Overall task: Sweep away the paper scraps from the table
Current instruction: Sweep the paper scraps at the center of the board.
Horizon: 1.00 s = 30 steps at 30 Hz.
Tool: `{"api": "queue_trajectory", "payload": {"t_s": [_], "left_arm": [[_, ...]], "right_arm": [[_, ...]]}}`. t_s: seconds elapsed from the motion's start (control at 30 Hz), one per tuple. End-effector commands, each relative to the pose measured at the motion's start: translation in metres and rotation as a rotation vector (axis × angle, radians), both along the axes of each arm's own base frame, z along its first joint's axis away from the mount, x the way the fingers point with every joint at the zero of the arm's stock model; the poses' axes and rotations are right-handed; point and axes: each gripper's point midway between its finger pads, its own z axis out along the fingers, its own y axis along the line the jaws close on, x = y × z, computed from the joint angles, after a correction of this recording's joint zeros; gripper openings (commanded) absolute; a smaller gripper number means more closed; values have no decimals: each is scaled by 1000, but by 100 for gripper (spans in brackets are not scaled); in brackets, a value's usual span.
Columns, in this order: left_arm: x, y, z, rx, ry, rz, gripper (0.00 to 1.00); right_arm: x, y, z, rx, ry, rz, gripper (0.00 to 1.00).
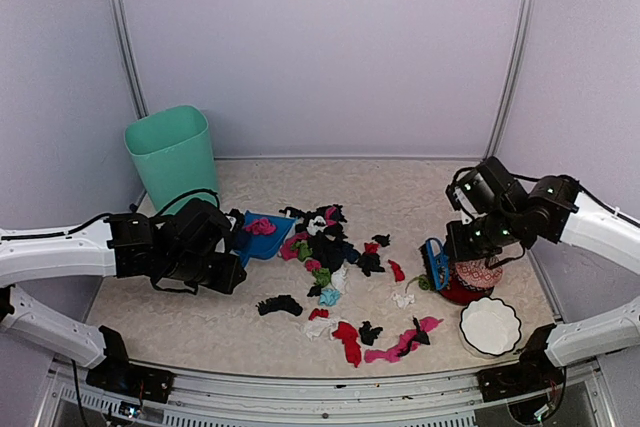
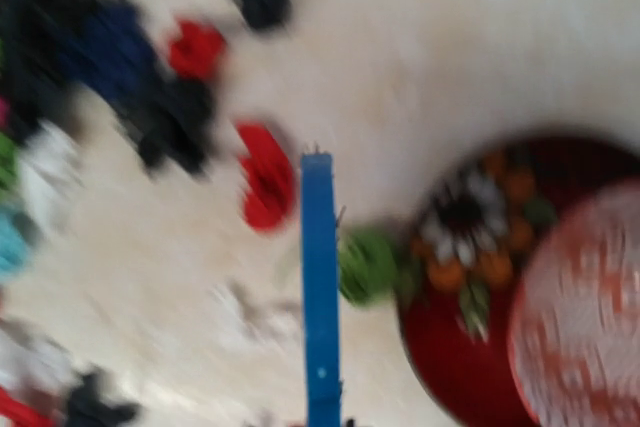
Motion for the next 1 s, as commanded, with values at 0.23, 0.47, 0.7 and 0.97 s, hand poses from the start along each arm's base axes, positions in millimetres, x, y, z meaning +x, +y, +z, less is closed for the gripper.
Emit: {"api": "queue_trajectory", "payload": {"t_s": [0.23, 0.47, 0.7, 0.97], "left_arm": [[4, -7, 9, -8, -26, -17, 0], [2, -3, 9, -9, -23, -4, 0], [2, -4, 11, -14, -30, -2, 0], [5, -7, 13, -8, -37, -13, 0]], "right_arm": [[1, 8, -70, -55, 116, -18, 0], [11, 68, -48, 100, 79, 152, 0], [7, 61, -5, 76, 12, 140, 0], [-37, 28, 25, 124, 65, 143, 0]]}}
